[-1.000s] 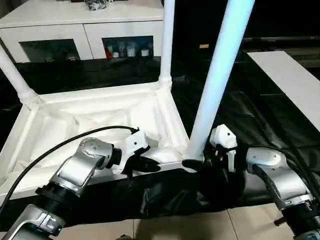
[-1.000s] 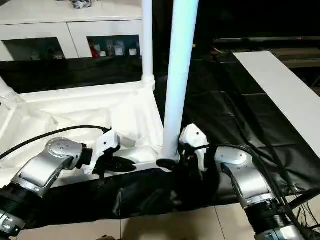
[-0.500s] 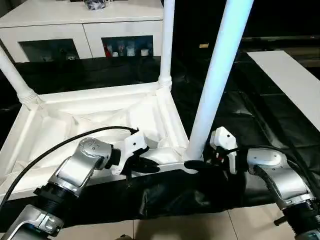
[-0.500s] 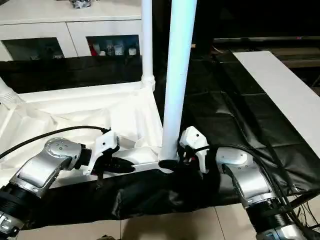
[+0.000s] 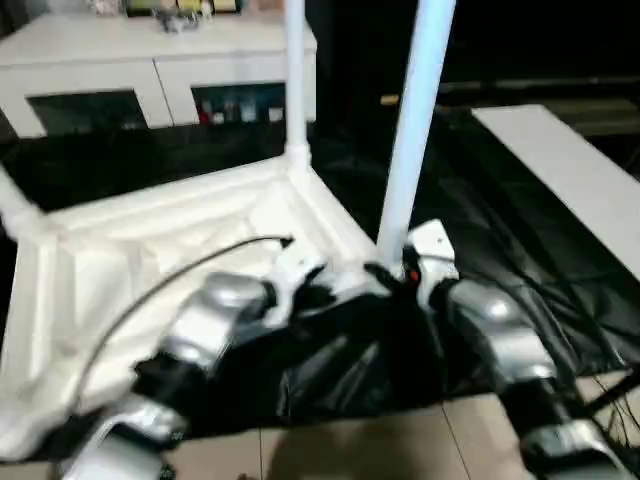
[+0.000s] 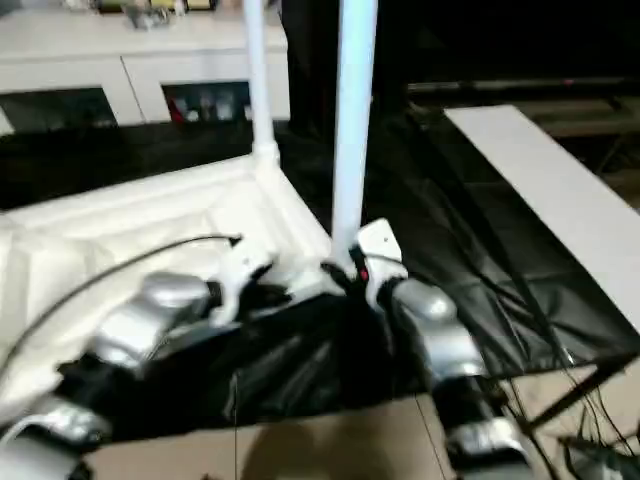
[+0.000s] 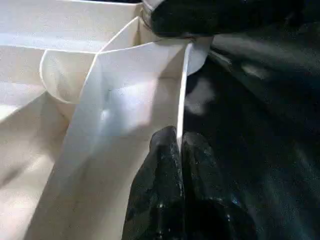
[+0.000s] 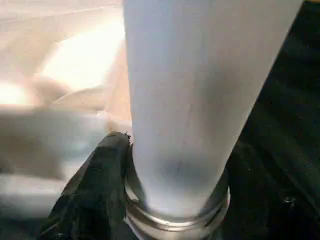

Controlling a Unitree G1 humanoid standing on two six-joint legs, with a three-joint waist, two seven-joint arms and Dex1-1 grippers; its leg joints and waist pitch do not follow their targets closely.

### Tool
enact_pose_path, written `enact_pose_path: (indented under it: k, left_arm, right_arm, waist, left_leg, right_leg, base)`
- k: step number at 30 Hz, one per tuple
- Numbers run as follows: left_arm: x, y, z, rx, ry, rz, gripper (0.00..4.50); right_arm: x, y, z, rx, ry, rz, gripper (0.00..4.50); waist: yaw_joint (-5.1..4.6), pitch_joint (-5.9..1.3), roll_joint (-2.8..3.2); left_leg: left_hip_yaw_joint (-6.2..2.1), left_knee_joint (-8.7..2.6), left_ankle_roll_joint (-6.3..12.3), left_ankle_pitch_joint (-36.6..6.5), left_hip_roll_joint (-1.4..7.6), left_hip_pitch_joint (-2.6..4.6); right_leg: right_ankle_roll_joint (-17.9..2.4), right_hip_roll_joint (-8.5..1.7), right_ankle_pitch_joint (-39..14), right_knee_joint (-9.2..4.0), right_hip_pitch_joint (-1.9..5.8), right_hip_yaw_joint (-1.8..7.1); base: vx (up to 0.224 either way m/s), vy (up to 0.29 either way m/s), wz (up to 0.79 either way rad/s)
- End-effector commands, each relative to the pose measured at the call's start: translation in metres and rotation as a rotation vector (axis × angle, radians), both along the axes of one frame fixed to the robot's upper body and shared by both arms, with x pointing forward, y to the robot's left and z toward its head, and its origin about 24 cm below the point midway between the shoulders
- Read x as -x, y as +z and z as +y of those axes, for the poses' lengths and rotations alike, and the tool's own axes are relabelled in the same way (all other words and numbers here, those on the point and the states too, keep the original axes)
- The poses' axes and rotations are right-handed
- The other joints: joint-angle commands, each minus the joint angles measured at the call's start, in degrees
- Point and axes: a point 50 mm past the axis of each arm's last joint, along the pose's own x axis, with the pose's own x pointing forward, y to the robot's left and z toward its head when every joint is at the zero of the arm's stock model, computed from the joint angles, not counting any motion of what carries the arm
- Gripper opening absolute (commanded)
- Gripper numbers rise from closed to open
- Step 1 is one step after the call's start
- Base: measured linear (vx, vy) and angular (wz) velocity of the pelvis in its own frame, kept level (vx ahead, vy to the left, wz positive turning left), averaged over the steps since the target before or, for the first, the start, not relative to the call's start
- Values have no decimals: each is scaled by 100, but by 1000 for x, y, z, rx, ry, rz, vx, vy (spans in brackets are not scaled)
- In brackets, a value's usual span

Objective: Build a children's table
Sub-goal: Rotate leg to tighten

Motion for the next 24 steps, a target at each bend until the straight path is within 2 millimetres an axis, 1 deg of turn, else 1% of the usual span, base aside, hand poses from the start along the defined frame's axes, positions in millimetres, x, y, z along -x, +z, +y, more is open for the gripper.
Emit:
enact_pose_path:
  k: [1,2,3,4,5,6,7,8,9,10,11,12,13,14,15,16,17,18,19,20,21,22,23,24]
  left_arm:
    - [-10,2,-9,-5,121,-49,0]
    - [-10,2,-12,-7,122,-55,0]
    - [-11,2,-14,-9,117,-62,0]
    - [-11,2,-14,-10,119,-66,0]
    - [-12,2,-14,-18,114,-72,0]
    - [-12,1,-14,-21,113,-72,0]
    - [-12,1,-13,-23,112,-72,0]
    - [-11,1,-10,-27,100,-78,0]
    - [-11,1,-3,-37,89,-73,0]
    - [-11,0,-2,-37,86,-72,0]
    - [-9,0,3,-43,66,-71,0]
    - [-9,0,3,-43,66,-70,0]
    - [-8,-1,7,-51,49,-66,0]
    - [-7,-1,10,-53,33,-66,0]
    - [-5,-2,16,-63,16,-58,0]
    - [-4,-2,18,-68,5,-59,0]
    - [-2,-1,22,-72,-18,-59,0]
    - [-2,-1,22,-72,-18,-59,0]
    - [1,-1,30,-79,-50,-46,0]
    - [4,0,34,-82,-98,-35,0]
    - [9,1,38,-85,-148,-22,0]
    - [22,5,43,-57,-314,1,0]
    - [25,6,44,-50,-350,6,0]
    - [28,7,46,-49,-385,19,0]
  right_arm:
    - [5,-11,31,-34,30,59,252]
    - [3,-8,36,-38,33,45,252]
    - [1,-5,41,-52,44,32,251]
    - [0,-3,43,-61,47,27,251]
    - [-2,2,49,-94,54,0,251]
    - [-3,4,49,-104,56,-9,251]
    - [-3,5,49,-113,58,-18,251]
    - [-3,9,49,-154,74,-35,286]
    - [-1,13,45,-195,104,-61,321]
    - [-1,14,44,-194,106,-65,321]
    - [1,16,36,-168,113,-97,321]
    - [1,16,36,-168,114,-97,328]
    - [2,18,30,-162,128,-107,357]
    - [3,19,26,-149,142,-116,357]
    - [7,21,18,-122,182,-127,371]
    - [8,22,15,-110,201,-128,377]
    - [11,23,10,-87,233,-133,377]
    - [11,23,10,-87,233,-133,377]
    - [19,26,-1,-69,328,-124,377]
    - [25,28,-7,-56,392,-125,377]
    - [33,29,-13,-44,463,-115,377]
    - [44,29,-25,-1,565,-96,377]
    - [47,29,-28,9,582,-90,377]
    - [49,29,-31,13,600,-81,377]
  waist:
    - [-81,-258,-32]
    - [-104,-244,-13]
    - [-126,-243,-14]
    - [-157,-241,-10]
    - [-171,-256,2]
    - [-179,-247,8]
    - [-178,-245,-3]
    - [-176,-249,-3]
    - [-178,-252,-3]
    - [-168,-270,0]
    - [-157,-262,-18]
    - [-156,-263,-10]
    - [-189,-262,-7]
    - [-209,-274,-8]
    - [-202,-279,-2]
    - [-198,-288,0]
    - [-201,-299,-5]
    - [-182,-308,-17]
    - [-157,-311,5]
    - [-138,-307,-18]
    - [-117,-308,-25]
    - [-84,-297,-24]
    - [-54,-307,-23]
    - [-54,-307,-23]
  left_leg:
    - [-186,-490,-142,-2763,191,150]
    - [-184,-482,-112,-2918,182,191]
    - [-186,-485,-93,-2969,179,188]
    - [-208,-514,-64,-3030,191,156]
    - [-215,-534,-48,-3053,204,139]
    - [-217,-545,-53,-3089,210,140]
    - [-206,-544,-47,-3140,208,164]
    - [-207,-548,-38,-3125,209,172]
    - [-205,-553,-21,-3103,211,160]
    - [-198,-563,14,-2992,221,135]
    - [-187,-577,69,-2872,223,98]
    - [-183,-585,86,-2816,226,87]
    - [-202,-604,94,-2706,225,36]
    - [-206,-608,105,-2609,231,6]
    - [-200,-611,108,-2544,238,7]
    - [-183,-602,135,-2449,246,9]
    - [-172,-590,157,-2375,242,2]
    - [-146,-577,213,-2182,239,-10]
    - [-134,-562,280,-2107,241,12]
    - [-105,-541,363,-1988,246,16]
    - [-101,-530,391,-1953,248,20]
    - [-88,-518,448,-1980,250,35]
    - [-93,-521,483,-1871,278,23]
    - [-93,-521,483,-1871,278,23]
  right_leg:
    - [-391,-270,-3627,-627,94,60]
    - [-382,-267,-3657,-667,60,45]
    - [-381,-267,-3653,-676,60,38]
    - [-376,-270,-3582,-677,108,19]
    - [-391,-291,-3468,-668,124,27]
    - [-404,-287,-3437,-670,120,27]
    - [-436,-285,-3399,-678,98,37]
    - [-491,-297,-3329,-667,97,55]
    - [-514,-302,-3280,-664,107,63]
    - [-568,-313,-3108,-640,135,84]
    - [-597,-311,-2960,-629,148,102]
    - [-611,-313,-2911,-613,152,113]
    - [-653,-317,-2824,-579,202,109]
    - [-683,-320,-2726,-553,230,112]
    - [-700,-318,-2638,-549,243,121]
    - [-775,-318,-2446,-540,234,143]
    - [-834,-321,-2335,-515,231,156]
    - [-914,-318,-2133,-491,244,175]
    - [-975,-313,-2055,-492,242,177]
    - [-1040,-303,-1898,-480,220,204]
    - [-1070,-307,-1875,-471,220,211]
    - [-1082,-305,-1976,-469,209,228]
    - [-1096,-327,-1975,-447,226,248]
    - [-1096,-327,-1975,-447,226,248]
  base:
    - [0,0,0]
    - [0,0,0]
    - [0,0,0]
    - [0,0,0]
    - [0,0,0]
    - [0,0,0]
    - [0,0,0]
    - [0,0,0]
    - [0,0,0]
    - [0,0,0]
    - [0,0,0]
    - [0,0,0]
    - [0,0,0]
    - [0,0,0]
    - [0,0,0]
    - [0,0,0]
    - [0,0,0]
    - [0,0,0]
    - [0,0,0]
    - [62,-36,1]
    - [0,0,0]
    - [60,-41,6]
    - [0,0,0]
    - [75,-48,4]
